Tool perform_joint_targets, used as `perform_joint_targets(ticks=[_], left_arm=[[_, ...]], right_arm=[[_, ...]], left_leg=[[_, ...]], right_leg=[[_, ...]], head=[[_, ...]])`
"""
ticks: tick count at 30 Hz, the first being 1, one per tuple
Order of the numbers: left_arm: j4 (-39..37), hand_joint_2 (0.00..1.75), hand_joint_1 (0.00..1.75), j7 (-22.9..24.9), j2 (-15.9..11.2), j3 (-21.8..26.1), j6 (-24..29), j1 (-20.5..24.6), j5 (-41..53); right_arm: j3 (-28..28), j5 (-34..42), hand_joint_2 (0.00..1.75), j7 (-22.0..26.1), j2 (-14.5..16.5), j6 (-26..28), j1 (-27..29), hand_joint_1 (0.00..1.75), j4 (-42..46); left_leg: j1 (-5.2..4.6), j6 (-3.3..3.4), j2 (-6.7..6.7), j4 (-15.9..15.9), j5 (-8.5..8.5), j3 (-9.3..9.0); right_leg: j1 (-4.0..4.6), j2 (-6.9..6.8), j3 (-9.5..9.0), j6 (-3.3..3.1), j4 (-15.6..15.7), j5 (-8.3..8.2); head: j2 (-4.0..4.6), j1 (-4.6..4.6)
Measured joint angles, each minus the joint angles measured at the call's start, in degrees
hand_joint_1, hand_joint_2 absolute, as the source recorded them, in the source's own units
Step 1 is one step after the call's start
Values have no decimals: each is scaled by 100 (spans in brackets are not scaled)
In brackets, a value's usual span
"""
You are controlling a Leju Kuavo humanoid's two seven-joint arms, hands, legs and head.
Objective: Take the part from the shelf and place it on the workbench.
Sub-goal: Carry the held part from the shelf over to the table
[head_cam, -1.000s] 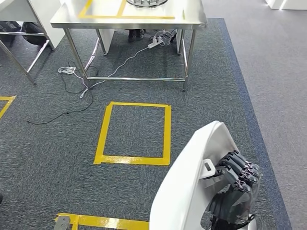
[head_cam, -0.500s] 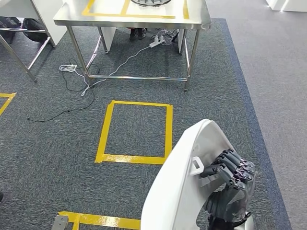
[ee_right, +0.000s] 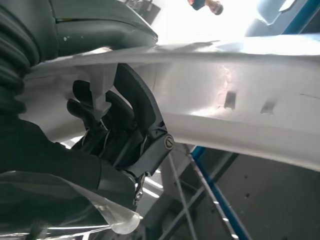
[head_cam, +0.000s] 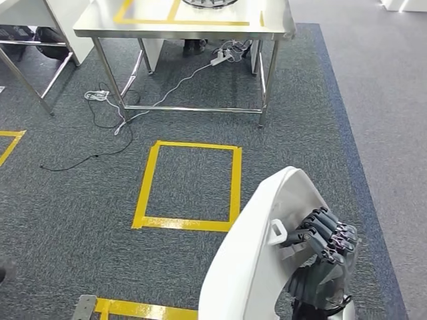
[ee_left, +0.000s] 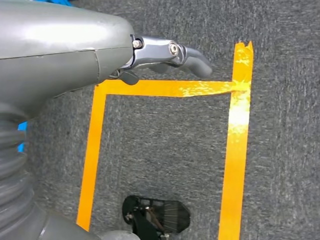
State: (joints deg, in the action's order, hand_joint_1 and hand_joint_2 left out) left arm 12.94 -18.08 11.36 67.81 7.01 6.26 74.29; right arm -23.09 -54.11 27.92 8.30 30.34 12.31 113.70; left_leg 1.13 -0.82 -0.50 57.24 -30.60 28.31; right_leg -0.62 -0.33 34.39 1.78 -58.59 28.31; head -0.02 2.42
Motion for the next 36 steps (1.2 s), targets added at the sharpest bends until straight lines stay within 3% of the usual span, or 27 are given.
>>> perform_joint_targets(ticks=[1,3,5,7,9,10,11,13,14,15,17,18,20,21,23,24,25,26,27,29,30,33,35,36], left_arm=[[0,175,0,0,0,1,2,2,1],[0,175,0,-2,-1,1,4,9,0],[0,175,0,-4,2,0,5,18,0],[0,175,0,-4,2,-1,5,7,-1],[0,175,0,-4,-2,2,5,-11,-3],[0,175,0,-4,-2,3,5,-15,-3],[0,175,0,-4,-3,3,5,-18,-3],[-1,175,0,-4,-15,1,5,-39,-2],[-1,175,0,-2,-20,1,8,-50,-2],[-1,175,0,-3,-25,2,10,-57,-2],[0,175,0,-6,-22,6,14,-45,0],[1,175,0,-9,-21,7,14,-36,0],[2,175,0,-13,-17,5,13,-24,2],[2,175,0,-13,-14,5,12,-21,3],[2,175,0,-13,-1,5,10,-25,8],[2,175,0,-13,4,5,10,-29,9],[2,175,0,-13,7,6,10,-32,9],[2,175,0,-13,8,7,10,-34,9],[2,175,0,-12,9,7,10,-40,10],[2,175,0,-6,13,5,10,-42,11],[2,175,0,-2,13,5,11,-40,12],[2,175,0,5,11,1,14,-7,24],[2,175,0,7,15,-7,9,17,50],[2,175,0,11,18,-12,6,22,64]], right_arm=[[2,4,175,3,-2,0,8,175,-1],[3,11,175,14,-4,0,16,175,0],[2,15,175,21,-4,0,10,175,0],[2,19,175,23,-4,-1,9,175,0],[3,21,175,23,-4,-2,14,175,0],[3,21,175,23,-4,-2,15,175,0],[3,20,175,23,-4,-2,15,175,0],[4,20,175,22,-4,-4,12,175,-7],[4,21,175,22,-4,-6,14,175,-10],[4,22,175,21,-6,-7,16,175,-13],[2,24,175,21,-8,-4,11,175,-7],[3,24,175,21,-8,0,2,175,-2],[8,23,175,24,-8,2,-9,175,2],[10,27,175,25,-8,-4,-7,175,2],[14,38,175,24,-9,-35,4,175,0],[15,42,175,22,-9,-52,7,175,0],[16,45,175,22,-9,-67,7,175,-1],[17,50,175,20,-9,-78,7,175,-2],[19,62,175,16,-9,-93,11,175,-7],[24,115,175,2,-12,-148,8,175,-23],[29,148,175,-7,-13,-186,6,175,-30],[43,227,175,-34,-15,-347,-20,175,-37],[43,256,175,-53,-15,-496,-66,175,-66],[43,272,175,-69,-15,-574,-99,175,-95]], left_leg=[[0,-38,-4,16,-7,-19],[9,-84,-4,241,3,34],[10,-109,-1,861,-112,387],[-3,-111,1,1547,-427,881],[-30,-70,2,1709,-600,1156],[-54,-27,4,1523,-509,1174],[-87,37,6,1214,-278,1140],[-175,180,55,625,346,1073],[-209,220,73,464,544,1045],[-230,237,93,383,623,1021],[-216,254,94,270,562,874],[-195,277,101,205,538,778],[-142,301,108,125,463,590],[-127,305,107,110,403,518],[-100,288,108,103,260,367],[-87,276,110,102,177,270],[-74,262,114,102,91,158],[-61,244,118,101,1,40],[-53,220,120,95,-89,-60],[-53,152,120,67,-230,-195],[-56,115,114,46,-263,-232],[-56,5,97,266,-142,-178],[-55,-54,93,907,-55,205],[-52,-74,91,1264,-126,460]], right_leg=[[0,12,-48,-71,3,-1],[-6,22,-179,-154,23,18],[-1,21,-315,-221,45,96],[27,43,-429,-268,47,200],[63,81,-576,-287,47,320],[84,97,-673,-286,48,391],[102,104,-759,-283,51,467],[130,125,-912,-264,56,618],[133,138,-950,-247,88,680],[133,148,-1009,-222,100,708],[133,143,-1094,-166,95,681],[140,126,-1071,-137,-50,627],[136,99,-722,-75,-604,613],[121,89,-448,-38,-954,709],[78,80,51,30,-1372,1099],[61,76,211,57,-1369,1244],[48,71,297,75,-1218,1247],[37,61,325,86,-950,1065],[29,39,318,84,-660,648],[43,11,273,15,-242,-54],[56,12,243,-38,-167,-246],[43,43,74,-177,-49,-179],[14,35,-109,-236,40,-107],[11,31,-196,-256,70,-59]], head=[[-1,-6],[0,-25],[0,-47],[0,-63],[0,-70],[0,-74],[0,-77],[0,-55],[0,-51],[0,-44],[0,-60],[1,-50],[2,-23],[2,-4],[1,3],[0,8],[0,7],[0,9],[1,12],[2,5],[3,0],[2,-22],[2,-41],[2,-48]])
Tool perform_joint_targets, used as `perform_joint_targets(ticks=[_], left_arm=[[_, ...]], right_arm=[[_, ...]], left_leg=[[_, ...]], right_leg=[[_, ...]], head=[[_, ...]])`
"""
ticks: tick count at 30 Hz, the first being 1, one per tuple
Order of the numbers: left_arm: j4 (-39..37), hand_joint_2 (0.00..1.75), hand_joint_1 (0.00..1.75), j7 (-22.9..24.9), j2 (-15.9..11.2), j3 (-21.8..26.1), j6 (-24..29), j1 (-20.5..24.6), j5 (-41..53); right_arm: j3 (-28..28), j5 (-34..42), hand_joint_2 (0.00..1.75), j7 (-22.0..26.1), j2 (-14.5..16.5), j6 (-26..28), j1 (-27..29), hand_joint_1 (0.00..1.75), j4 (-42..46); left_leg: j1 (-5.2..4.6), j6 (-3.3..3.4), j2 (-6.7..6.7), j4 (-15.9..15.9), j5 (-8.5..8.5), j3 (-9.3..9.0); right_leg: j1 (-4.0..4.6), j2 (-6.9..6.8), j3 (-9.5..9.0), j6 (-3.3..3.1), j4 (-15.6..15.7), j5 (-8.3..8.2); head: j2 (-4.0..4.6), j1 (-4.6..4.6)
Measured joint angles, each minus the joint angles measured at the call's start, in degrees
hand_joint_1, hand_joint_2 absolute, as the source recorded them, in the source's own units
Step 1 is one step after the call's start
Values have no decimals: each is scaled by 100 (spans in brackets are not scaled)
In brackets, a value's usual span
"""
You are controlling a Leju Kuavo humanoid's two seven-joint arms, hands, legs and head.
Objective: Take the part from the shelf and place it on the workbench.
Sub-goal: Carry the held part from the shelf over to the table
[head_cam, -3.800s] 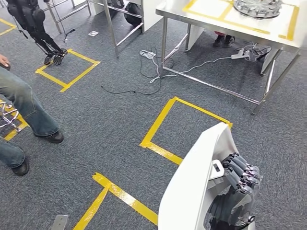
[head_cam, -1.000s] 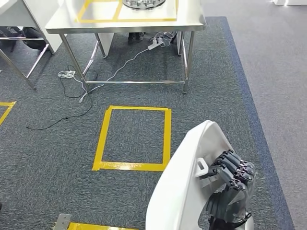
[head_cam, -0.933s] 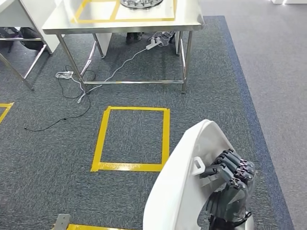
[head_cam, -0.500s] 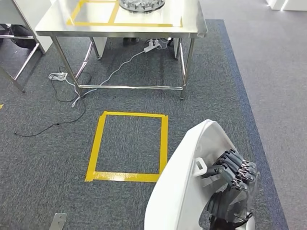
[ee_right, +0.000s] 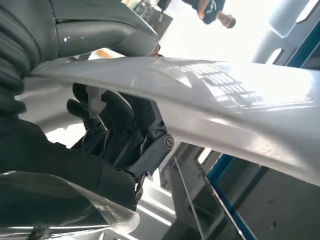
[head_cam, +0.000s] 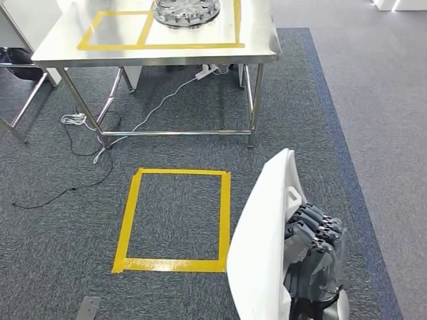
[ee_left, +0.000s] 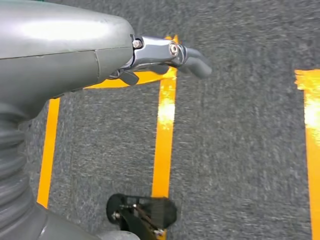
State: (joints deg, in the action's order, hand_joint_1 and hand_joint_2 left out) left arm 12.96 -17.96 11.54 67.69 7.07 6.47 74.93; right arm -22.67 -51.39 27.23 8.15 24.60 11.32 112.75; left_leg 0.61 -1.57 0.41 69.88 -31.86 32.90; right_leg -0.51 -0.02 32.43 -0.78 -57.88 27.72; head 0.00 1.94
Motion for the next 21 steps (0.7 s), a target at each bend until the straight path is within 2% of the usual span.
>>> perform_joint_targets(ticks=[2,3,4,5,7,8,9,12,13,14,15,17,18,19,20,21], left_arm=[[0,175,0,16,-2,-6,-8,0,36],[0,175,0,24,-3,-8,-14,0,50],[0,175,0,28,-5,-10,-22,1,63],[0,175,0,31,-6,-12,-30,3,73],[0,175,0,45,-6,-16,-39,1,87],[0,175,0,60,-6,-18,-43,0,101],[0,175,0,74,-4,-21,-47,2,114],[0,175,0,95,12,-46,-54,45,143],[0,175,0,95,16,-56,-54,61,147],[0,175,0,96,19,-66,-55,74,153],[0,175,0,97,19,-75,-56,82,160],[0,175,0,99,17,-97,-62,91,178],[0,175,0,103,20,-108,-67,91,185],[0,175,0,107,22,-120,-71,90,190],[0,175,0,111,25,-133,-76,90,196],[0,175,0,115,28,-146,-80,90,202]], right_arm=[[1,60,175,-46,0,-168,-77,175,-89],[2,108,175,-74,0,-256,-118,175,-147],[5,160,175,-97,0,-342,-162,175,-211],[9,210,175,-115,0,-417,-208,175,-278],[19,295,175,-137,0,-535,-295,175,-409],[25,336,175,-149,1,-588,-337,175,-472],[34,373,175,-163,2,-637,-373,175,-527],[67,480,175,-199,6,-764,-502,175,-648],[79,514,175,-207,7,-799,-551,175,-683],[95,549,175,-216,7,-836,-596,175,-722],[115,577,175,-222,7,-870,-626,175,-763],[157,621,175,-228,7,-936,-662,175,-846],[175,637,175,-231,7,-966,-678,175,-885],[194,657,175,-234,7,-1000,-698,175,-923],[211,680,175,-237,7,-1033,-724,175,-958],[228,698,175,-238,7,-1062,-752,175,-990]], left_leg=[[2,-12,0,437,-374,442],[2,-5,-1,461,-530,573],[2,7,-1,349,-564,641],[2,23,-1,112,-429,654],[-5,59,-8,-531,263,613],[-15,83,-13,-755,546,588],[-26,111,-16,-882,718,563],[-28,236,2,-962,682,404],[-20,281,6,-996,668,332],[-13,322,7,-1023,652,257],[-12,350,5,-1048,613,205],[-19,380,9,-1065,510,96],[-26,384,17,-1068,442,25],[-37,388,28,-1069,368,-63],[-54,392,39,-1072,291,-168],[-70,396,46,-1080,212,-262]], right_leg=[[0,17,-165,-14,31,117],[0,30,-257,-10,36,184],[0,41,-359,-2,37,258],[0,49,-469,15,37,341],[9,57,-650,64,29,517],[19,62,-712,99,30,608],[28,68,-784,136,43,676],[35,66,-923,245,-38,667],[34,58,-838,268,-221,633],[33,51,-650,287,-510,639],[32,45,-386,308,-877,699],[33,42,189,337,-1496,1032],[36,41,401,337,-1601,1219],[41,40,540,323,-1550,1317],[53,40,611,289,-1353,1247],[77,40,633,222,-1053,970]], head=[[0,-5],[0,-6],[0,-7],[0,-9],[0,-19],[0,-24],[0,-29],[0,-21],[0,-7],[0,1],[0,9],[0,12],[0,12],[0,13],[0,15],[0,14]])
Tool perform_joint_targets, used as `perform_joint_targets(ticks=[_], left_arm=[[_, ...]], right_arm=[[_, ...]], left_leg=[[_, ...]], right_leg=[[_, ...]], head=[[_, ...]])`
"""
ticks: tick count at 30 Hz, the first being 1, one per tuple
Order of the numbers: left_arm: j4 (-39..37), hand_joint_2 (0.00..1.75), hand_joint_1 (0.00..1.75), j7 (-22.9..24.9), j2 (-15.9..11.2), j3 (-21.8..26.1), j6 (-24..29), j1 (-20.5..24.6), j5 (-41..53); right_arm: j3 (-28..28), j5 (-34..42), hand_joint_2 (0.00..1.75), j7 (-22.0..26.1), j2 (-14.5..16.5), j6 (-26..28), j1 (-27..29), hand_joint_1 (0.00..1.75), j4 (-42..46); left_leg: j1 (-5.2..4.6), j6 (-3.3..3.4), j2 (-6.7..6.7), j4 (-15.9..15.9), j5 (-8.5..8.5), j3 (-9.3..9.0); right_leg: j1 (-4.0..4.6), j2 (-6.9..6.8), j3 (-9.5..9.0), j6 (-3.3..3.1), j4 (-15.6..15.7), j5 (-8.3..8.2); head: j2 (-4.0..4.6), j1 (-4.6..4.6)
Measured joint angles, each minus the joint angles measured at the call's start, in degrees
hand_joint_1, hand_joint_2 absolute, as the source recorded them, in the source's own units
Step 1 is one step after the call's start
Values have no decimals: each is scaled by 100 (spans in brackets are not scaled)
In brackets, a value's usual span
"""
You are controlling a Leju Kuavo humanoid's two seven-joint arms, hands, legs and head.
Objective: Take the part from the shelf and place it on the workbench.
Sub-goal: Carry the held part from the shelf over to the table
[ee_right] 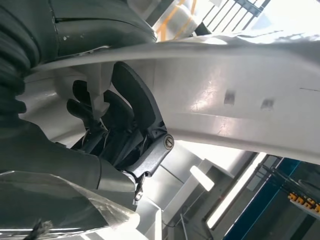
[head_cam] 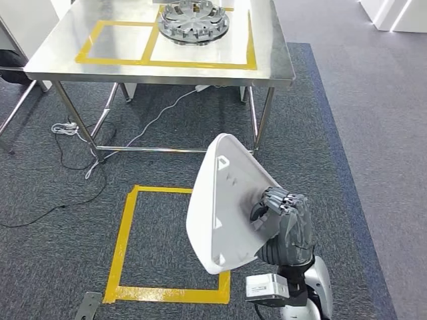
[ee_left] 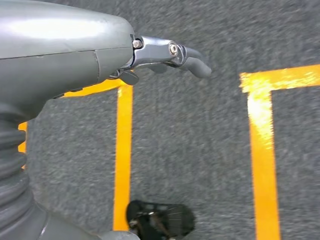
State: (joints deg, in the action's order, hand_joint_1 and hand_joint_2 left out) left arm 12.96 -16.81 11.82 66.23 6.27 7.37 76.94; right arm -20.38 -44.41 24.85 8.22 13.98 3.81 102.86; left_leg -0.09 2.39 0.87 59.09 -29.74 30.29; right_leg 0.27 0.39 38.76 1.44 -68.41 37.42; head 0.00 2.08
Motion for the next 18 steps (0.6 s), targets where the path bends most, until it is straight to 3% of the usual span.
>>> perform_joint_targets(ticks=[2,3,4,6,8,9,11,13,14,15,16,18], left_arm=[[-4,175,0,5,25,-19,-11,9,26],[-7,175,0,10,38,-26,-19,18,37],[-9,175,0,16,49,-34,-24,28,49],[-7,175,0,27,39,-49,-28,49,58],[-5,175,0,33,27,-61,-27,77,62],[-4,175,0,35,19,-73,-27,92,64],[-4,175,0,47,10,-100,-28,109,63],[-4,175,0,62,-2,-122,-28,104,63],[-4,175,0,65,-7,-131,-28,101,63],[-4,175,0,66,-12,-140,-28,99,64],[-5,175,0,67,-12,-147,-28,93,63],[-8,175,0,70,-5,-155,-38,88,66]], right_arm=[[33,37,175,-4,-1,-49,-49,175,-65],[47,59,175,-7,-1,-73,-72,175,-94],[60,87,175,-9,1,-95,-96,175,-120],[80,150,175,-3,13,-155,-158,175,-152],[94,206,175,7,33,-211,-226,175,-179],[100,233,175,8,42,-236,-253,175,-192],[113,277,175,9,55,-281,-291,175,-221],[123,305,175,9,60,-310,-302,175,-250],[126,316,175,9,62,-319,-307,175,-264],[127,321,175,9,63,-325,-315,175,-279],[129,331,175,9,66,-333,-326,175,-293],[134,368,175,8,74,-363,-360,175,-322]], left_leg=[[-31,-16,13,-4,-150,-166],[-38,-34,24,-24,-219,-222],[-48,-58,35,-9,-241,-279],[-68,-103,44,119,-206,-325],[-73,-158,24,540,-169,-181],[-57,-195,11,834,-249,-6],[-4,-273,-3,1362,-590,408],[57,-346,-7,1457,-834,666],[91,-388,-11,1283,-764,696],[134,-443,-17,979,-521,676],[178,-498,-46,650,-169,650],[213,-474,-91,221,307,600]], right_leg=[[91,40,10,-158,601,-787],[129,70,-16,-215,782,-1072],[152,97,-38,-248,882,-1210],[123,105,-231,-276,983,-1237],[67,76,-446,-303,1063,-1202],[40,62,-529,-302,1081,-1155],[-6,56,-658,-283,1088,-1038],[-58,63,-802,-241,1087,-912],[-90,68,-888,-208,1086,-841],[-122,71,-979,-163,1082,-762],[-143,73,-1059,-108,1066,-679],[-148,82,-1141,1,1051,-528]], head=[[0,-22],[-1,-39],[-1,-55],[-2,-60],[-2,-78],[-2,-91],[-1,-112],[-1,-114],[-2,-114],[-1,-115],[-2,-129],[-1,-167]])
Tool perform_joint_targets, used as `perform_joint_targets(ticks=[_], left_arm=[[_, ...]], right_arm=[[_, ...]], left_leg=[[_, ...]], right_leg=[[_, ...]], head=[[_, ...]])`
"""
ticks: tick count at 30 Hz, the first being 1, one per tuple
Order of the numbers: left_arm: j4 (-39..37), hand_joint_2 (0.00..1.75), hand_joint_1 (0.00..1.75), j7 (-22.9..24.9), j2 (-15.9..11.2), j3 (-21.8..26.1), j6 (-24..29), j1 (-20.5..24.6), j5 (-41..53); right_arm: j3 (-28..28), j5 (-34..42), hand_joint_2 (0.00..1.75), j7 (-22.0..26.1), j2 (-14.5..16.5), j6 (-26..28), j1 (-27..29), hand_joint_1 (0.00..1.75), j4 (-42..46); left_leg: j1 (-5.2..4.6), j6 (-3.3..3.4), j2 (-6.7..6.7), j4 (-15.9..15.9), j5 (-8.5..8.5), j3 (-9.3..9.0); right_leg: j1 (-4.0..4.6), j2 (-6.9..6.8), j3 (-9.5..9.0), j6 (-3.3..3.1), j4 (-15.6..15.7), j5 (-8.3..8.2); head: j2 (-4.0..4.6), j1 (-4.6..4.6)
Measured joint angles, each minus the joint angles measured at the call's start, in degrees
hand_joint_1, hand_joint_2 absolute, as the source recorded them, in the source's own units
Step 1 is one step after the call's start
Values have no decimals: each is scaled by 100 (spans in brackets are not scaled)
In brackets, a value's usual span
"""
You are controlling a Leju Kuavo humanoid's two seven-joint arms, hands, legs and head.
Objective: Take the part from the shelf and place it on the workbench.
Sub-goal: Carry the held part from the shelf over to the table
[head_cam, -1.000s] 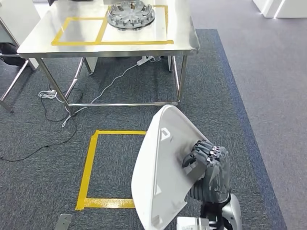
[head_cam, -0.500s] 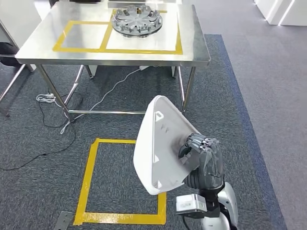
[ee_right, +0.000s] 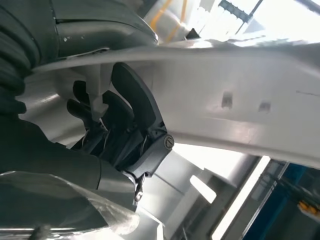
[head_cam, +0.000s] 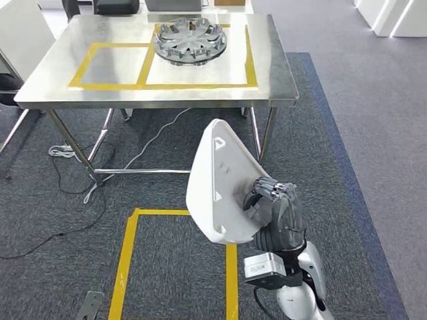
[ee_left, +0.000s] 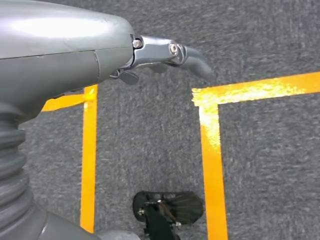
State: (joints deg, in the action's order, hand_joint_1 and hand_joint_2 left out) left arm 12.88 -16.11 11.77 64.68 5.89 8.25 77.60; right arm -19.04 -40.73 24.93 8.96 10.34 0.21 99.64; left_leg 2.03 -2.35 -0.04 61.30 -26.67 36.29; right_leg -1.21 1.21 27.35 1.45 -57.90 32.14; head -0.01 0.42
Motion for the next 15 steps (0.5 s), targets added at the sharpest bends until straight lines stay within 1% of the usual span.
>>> perform_joint_targets(ticks=[1,2,3,4,5,6,7,8,9,10,11,12,13,14,15], left_arm=[[-1,175,0,4,5,-2,-4,0,1],[0,175,0,8,3,-5,-8,8,3],[1,175,0,12,1,-9,-7,15,4],[1,175,0,13,-2,-16,-6,23,4],[1,175,0,13,-3,-24,-5,32,3],[1,175,0,13,-2,-32,-5,38,1],[1,175,0,13,0,-38,-5,41,-1],[1,175,0,13,2,-41,-5,41,-2],[1,175,0,13,1,-42,-5,39,-3],[1,175,0,14,0,-43,-5,38,-3],[1,175,0,15,-2,-44,-5,37,-2],[1,175,0,16,-2,-45,-4,37,-2],[0,175,0,17,11,-47,-2,32,-1],[-1,175,0,19,25,-49,1,34,0],[-1,175,0,24,42,-50,4,39,-1]], right_arm=[[4,32,175,1,7,-22,-20,175,-10],[7,71,175,2,15,-50,-45,175,-18],[9,111,175,3,22,-78,-74,175,-22],[10,148,175,7,30,-104,-104,175,-24],[11,180,175,8,33,-130,-135,175,-27],[11,208,175,10,35,-151,-161,175,-31],[11,230,175,11,37,-167,-178,175,-37],[11,246,175,10,37,-178,-187,175,-47],[14,257,175,10,38,-184,-189,175,-58],[16,263,175,10,38,-187,-188,175,-71],[18,269,175,10,38,-188,-189,175,-81],[21,279,175,10,38,-188,-189,175,-88],[22,290,175,10,38,-187,-189,175,-91],[24,304,175,10,38,-186,-186,175,-92],[27,315,175,11,39,-185,-184,175,-92]], left_leg=[[-4,61,-12,-46,68,-5],[-15,145,-1,-44,22,-25],[-15,203,17,-47,14,-53],[-16,254,23,-60,-12,-86],[-19,302,28,-74,-44,-132],[-27,342,31,-92,-80,-183],[-40,374,29,-105,-123,-233],[-57,397,29,-117,-172,-288],[-78,415,32,-125,-226,-353],[-102,429,38,-129,-287,-432],[-131,439,44,-135,-352,-521],[-161,447,49,-145,-419,-621],[-177,456,51,-163,-483,-703],[-192,449,57,-186,-543,-778],[-189,431,61,-220,-593,-833]], right_leg=[[5,3,-35,43,-4,40],[6,4,-48,76,-8,46],[-5,-9,-31,105,-64,24],[-12,-29,38,131,-208,-20],[-14,-52,205,151,-448,-44],[-14,-75,434,166,-769,-15],[-9,-90,699,173,-1121,72],[-1,-94,968,170,-1427,200],[9,-94,1193,155,-1619,310],[25,-95,1344,122,-1657,345],[50,-95,1405,69,-1526,271],[88,-95,1387,-6,-1248,76],[148,-100,1325,-116,-883,-234],[215,-91,1270,-228,-576,-513],[276,-82,1202,-323,-326,-712]], head=[[-1,-18],[-1,-15],[-1,-3],[-1,8],[-1,30],[-1,47],[0,63],[0,72],[0,74],[1,76],[0,77],[0,81],[1,82],[1,48],[1,29]])
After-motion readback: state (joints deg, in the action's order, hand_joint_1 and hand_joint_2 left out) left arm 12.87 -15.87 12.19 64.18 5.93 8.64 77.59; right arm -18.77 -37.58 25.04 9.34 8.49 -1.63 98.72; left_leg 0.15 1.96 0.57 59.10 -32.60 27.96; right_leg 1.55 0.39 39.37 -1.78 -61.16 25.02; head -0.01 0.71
